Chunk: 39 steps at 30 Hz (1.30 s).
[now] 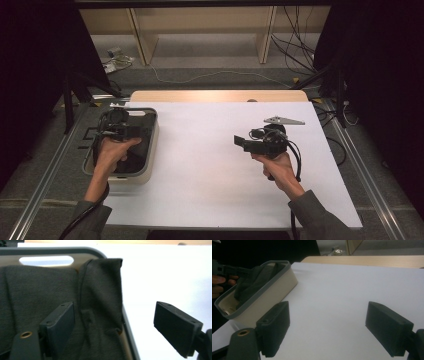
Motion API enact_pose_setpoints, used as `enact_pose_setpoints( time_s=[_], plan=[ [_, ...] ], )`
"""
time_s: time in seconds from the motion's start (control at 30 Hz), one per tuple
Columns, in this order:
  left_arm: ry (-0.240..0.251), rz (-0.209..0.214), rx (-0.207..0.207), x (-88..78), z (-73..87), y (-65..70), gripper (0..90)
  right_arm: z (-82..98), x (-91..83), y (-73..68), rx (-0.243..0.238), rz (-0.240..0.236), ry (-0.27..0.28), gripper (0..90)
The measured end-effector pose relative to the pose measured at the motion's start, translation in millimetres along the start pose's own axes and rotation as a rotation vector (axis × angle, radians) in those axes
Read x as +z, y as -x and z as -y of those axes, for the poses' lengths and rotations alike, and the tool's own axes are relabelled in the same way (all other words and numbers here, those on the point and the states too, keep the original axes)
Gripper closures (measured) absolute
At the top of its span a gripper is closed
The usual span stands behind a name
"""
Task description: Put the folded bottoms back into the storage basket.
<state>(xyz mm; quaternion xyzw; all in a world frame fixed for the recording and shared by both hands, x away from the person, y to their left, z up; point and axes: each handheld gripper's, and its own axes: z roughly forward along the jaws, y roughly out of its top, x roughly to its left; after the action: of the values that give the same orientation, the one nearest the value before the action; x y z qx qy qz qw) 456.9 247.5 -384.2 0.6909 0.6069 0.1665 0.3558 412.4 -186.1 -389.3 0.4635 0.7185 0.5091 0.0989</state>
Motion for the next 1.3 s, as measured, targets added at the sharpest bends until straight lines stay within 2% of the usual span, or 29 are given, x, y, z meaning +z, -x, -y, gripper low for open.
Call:
enact_pose_setpoints(
  time_s=[0.1, 0.33, 0.57, 0.73, 0.93, 1.3],
  plan=[
    [0.027, 0.018, -0.009, -1.2, 0.8, 2.3, 16.5, 0.0, -1.6, -0.1, -0.003, -0.003, 0.012, 18.7],
    [0.075, 0.047, 0.004, -2.3, 6.2, 11.8, 16.2, 1.5, -5.7, 0.3, -0.012, -0.014, 0.060, 16.7],
    [0.123, 0.073, 0.057, -5.8, 13.0, 29.2, 15.9, 4.6, -9.9, 1.0, -0.044, -0.016, 0.077, 15.0],
    [0.150, 0.092, 0.081, -8.7, 17.2, 39.7, 15.7, 5.3, -11.5, 0.6, -0.054, -0.019, 0.092, 14.7],
    [0.169, 0.148, 0.062, -10.2, 20.3, 46.1, 15.7, 6.3, -13.5, 0.5, -0.063, -0.019, 0.101, 14.7],
    [0.210, 0.175, 0.067, -14.0, 28.9, 55.6, 15.7, 9.2, -17.7, 2.3, -0.068, -0.014, 0.116, 14.7]
  ],
)
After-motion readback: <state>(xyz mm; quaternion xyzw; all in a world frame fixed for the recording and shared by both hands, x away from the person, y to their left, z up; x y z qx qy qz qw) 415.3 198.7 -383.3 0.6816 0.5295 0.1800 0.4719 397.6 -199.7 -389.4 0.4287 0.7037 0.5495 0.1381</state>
